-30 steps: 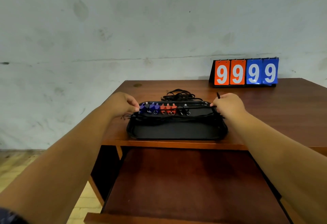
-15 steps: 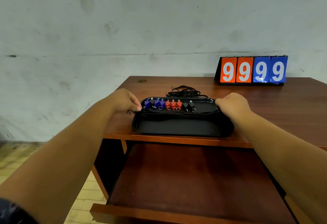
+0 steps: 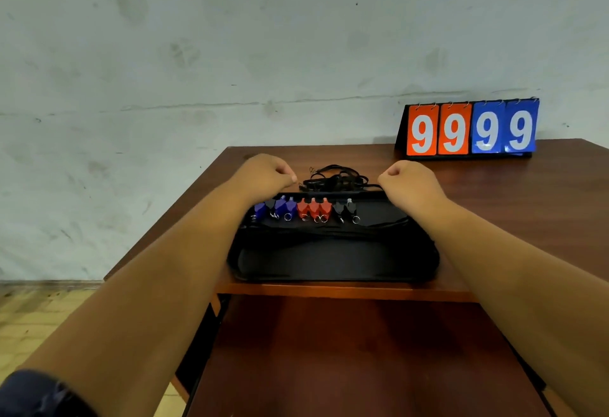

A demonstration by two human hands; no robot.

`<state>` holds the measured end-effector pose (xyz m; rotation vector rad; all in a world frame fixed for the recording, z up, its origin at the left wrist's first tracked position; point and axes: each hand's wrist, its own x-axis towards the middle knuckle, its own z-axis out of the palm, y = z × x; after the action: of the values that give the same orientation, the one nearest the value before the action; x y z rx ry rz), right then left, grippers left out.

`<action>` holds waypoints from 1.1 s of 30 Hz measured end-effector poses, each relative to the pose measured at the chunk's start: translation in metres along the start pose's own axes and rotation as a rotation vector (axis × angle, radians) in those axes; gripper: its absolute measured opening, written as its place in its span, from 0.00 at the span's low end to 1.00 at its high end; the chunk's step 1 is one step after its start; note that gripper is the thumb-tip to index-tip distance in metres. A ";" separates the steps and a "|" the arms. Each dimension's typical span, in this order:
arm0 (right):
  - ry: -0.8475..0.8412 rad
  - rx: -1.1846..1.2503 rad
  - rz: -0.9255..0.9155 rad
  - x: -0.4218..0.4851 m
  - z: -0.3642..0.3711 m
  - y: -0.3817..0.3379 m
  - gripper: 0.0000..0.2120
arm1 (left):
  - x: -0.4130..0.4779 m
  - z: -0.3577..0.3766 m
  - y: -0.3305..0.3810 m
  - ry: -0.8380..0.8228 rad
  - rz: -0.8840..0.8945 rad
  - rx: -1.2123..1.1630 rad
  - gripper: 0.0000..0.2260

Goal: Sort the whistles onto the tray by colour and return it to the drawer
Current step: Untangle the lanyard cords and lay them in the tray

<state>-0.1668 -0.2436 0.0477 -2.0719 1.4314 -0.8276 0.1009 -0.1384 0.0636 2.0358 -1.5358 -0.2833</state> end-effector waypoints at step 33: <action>-0.228 0.231 -0.134 0.053 0.019 -0.036 0.29 | 0.070 -0.013 0.106 0.091 0.215 -0.238 0.04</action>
<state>-0.1160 -0.2811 0.0701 -2.0263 1.0356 -0.7421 0.0437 -0.2188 0.1447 1.6637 -1.5688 -0.2711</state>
